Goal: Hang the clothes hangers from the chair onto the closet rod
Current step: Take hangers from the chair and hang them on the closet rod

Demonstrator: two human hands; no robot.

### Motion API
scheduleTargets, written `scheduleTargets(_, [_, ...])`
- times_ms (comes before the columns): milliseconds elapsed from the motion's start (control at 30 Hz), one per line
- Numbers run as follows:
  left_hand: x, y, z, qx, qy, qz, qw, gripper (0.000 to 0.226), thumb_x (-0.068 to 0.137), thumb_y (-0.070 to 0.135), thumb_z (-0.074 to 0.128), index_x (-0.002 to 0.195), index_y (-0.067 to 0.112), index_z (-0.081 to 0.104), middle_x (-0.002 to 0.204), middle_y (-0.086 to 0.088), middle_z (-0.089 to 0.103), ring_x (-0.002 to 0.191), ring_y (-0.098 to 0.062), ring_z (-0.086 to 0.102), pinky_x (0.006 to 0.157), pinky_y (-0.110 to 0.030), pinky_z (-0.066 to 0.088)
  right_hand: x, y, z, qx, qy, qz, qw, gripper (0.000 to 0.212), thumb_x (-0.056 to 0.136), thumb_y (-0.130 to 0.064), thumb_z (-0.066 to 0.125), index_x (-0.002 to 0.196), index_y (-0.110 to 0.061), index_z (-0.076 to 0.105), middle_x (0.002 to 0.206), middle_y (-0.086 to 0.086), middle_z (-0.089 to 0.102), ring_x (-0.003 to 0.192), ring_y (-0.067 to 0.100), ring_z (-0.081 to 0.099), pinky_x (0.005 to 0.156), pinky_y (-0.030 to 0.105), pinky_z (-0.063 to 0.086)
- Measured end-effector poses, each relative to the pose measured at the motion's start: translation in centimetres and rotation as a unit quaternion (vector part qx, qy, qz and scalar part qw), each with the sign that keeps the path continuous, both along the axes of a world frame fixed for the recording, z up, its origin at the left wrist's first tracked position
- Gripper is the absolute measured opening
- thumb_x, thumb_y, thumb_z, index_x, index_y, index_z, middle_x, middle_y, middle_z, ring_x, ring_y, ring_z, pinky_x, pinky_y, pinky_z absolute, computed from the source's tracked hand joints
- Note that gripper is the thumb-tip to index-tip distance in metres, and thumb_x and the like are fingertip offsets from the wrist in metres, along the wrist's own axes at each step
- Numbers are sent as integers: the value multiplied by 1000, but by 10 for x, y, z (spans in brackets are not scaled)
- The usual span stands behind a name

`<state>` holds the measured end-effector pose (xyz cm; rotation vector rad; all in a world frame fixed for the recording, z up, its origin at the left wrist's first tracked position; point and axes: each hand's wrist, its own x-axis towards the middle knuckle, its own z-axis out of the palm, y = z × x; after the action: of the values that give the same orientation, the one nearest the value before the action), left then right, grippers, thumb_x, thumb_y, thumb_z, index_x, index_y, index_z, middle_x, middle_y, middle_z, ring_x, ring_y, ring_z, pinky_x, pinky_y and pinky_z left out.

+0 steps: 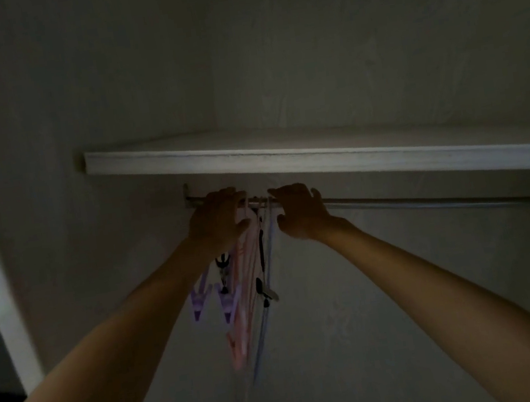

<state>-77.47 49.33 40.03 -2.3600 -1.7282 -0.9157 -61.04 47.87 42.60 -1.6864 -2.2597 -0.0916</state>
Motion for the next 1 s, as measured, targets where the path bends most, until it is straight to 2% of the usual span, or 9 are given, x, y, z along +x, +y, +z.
scheduleTargets(100, [5, -9, -12, 56, -188, 49, 979, 60, 85, 28, 66, 137, 10, 44, 143, -9, 42, 133, -27, 38, 105, -33, 36, 11, -9, -15, 128, 218, -3, 968, 39, 93, -8, 43, 131, -15, 48, 133, 9, 52, 121, 24, 47, 94, 28, 40])
scheduleTargets(133, [6, -13, -17, 52, -249, 85, 963, 59, 83, 29, 68, 133, 7, 47, 137, -12, 46, 126, -29, 44, 99, -34, 42, 12, -12, -22, 124, 292, -31, 948, 32, 94, -11, 43, 125, -14, 52, 126, 10, 57, 112, 24, 54, 85, 26, 43])
scheduleTargets(200, [4, -14, -30, -18, -282, 116, 952, 70, 80, 39, 69, 135, 4, 42, 135, -17, 46, 122, -34, 48, 98, -40, 46, 12, -16, -34, -2, 378, -88, 922, 37, 98, -26, 42, 132, -14, 44, 133, 11, 53, 116, 26, 54, 91, 29, 45])
scheduleTargets(300, [1, -12, -40, -143, -225, 57, 962, 82, 86, 47, 58, 150, 12, 20, 151, -14, 32, 134, -31, 39, 109, -40, 38, 6, -14, -48, -264, 381, -85, 882, 65, 98, -49, 29, 151, -20, 5, 157, 4, 19, 139, 25, 31, 111, 37, 33])
scheduleTargets(367, [2, -13, -41, -172, -210, 23, 962, 81, 90, 44, 53, 152, 17, 8, 156, -8, 22, 140, -26, 32, 113, -34, 32, -5, -13, -54, -338, 416, -55, 842, 68, 96, -54, 27, 151, -28, -5, 157, 2, 18, 136, 27, 35, 105, 43, 39])
scheduleTargets(433, [7, -17, -41, -187, -187, 9, 964, 78, 93, 40, 51, 153, 19, 5, 157, -6, 21, 140, -24, 33, 113, -32, 32, -17, -11, -59, -350, 444, -34, 824, 71, 96, -55, 31, 150, -30, -8, 153, 3, 28, 123, 26, 48, 94, 39, 47])
scheduleTargets(500, [10, -23, -43, -194, -171, 5, 966, 70, 96, 36, 48, 152, 21, 9, 154, -5, 29, 135, -24, 40, 109, -31, 37, -28, -11, -60, -340, 442, -29, 830, 73, 96, -54, 33, 150, -30, -10, 151, 5, 32, 116, 24, 53, 95, 36, 48])
scheduleTargets(733, [6, -35, -46, -192, -140, 15, 971, 56, 98, 34, 42, 148, 18, 24, 149, -9, 37, 131, -26, 44, 106, -35, 40, -41, -12, -64, -338, 441, -3, 831, 74, 99, -38, 39, 149, -25, -14, 150, 11, 33, 121, 31, 53, 93, 38, 48])
scheduleTargets(1000, [4, -41, -44, -179, -121, 58, 975, 50, 96, 37, 46, 140, 14, 38, 139, -11, 48, 123, -28, 50, 101, -39, 45, -27, -17, -67, -301, 403, 4, 864, 65, 99, -40, 36, 151, -23, 0, 146, 10, 39, 104, 24, 58, 88, 31, 49])
